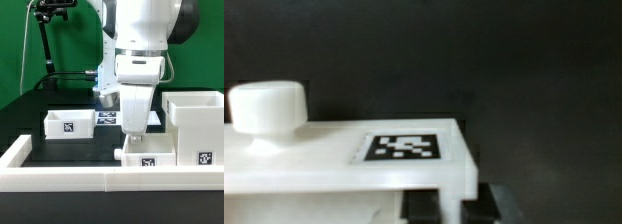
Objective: Assemble drawer
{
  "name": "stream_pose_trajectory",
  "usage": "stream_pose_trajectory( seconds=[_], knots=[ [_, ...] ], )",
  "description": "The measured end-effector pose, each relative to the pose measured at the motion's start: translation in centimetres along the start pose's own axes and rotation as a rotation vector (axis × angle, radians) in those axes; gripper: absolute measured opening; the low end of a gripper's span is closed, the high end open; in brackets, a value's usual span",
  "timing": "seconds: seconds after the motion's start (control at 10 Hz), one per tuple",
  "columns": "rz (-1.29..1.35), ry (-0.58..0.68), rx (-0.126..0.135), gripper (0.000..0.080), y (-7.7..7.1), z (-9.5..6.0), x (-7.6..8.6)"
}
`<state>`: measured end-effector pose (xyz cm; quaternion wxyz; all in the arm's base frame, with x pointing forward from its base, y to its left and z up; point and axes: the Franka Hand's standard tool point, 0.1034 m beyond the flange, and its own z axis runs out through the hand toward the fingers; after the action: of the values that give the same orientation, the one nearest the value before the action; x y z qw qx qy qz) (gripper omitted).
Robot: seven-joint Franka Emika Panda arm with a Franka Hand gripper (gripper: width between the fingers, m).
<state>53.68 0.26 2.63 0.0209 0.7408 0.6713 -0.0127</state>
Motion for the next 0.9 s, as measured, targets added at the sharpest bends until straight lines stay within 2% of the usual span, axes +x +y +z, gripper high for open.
stream_pose_trajectory(
  seconds=[0.2,0.9],
  knots=[
    [0.018,-0.003,-0.014,0.0044,-0.17,-0.04,0.32],
    [0.027,-0.005,-0.013,0.0044,0.07,-0.04,0.0]
  ],
)
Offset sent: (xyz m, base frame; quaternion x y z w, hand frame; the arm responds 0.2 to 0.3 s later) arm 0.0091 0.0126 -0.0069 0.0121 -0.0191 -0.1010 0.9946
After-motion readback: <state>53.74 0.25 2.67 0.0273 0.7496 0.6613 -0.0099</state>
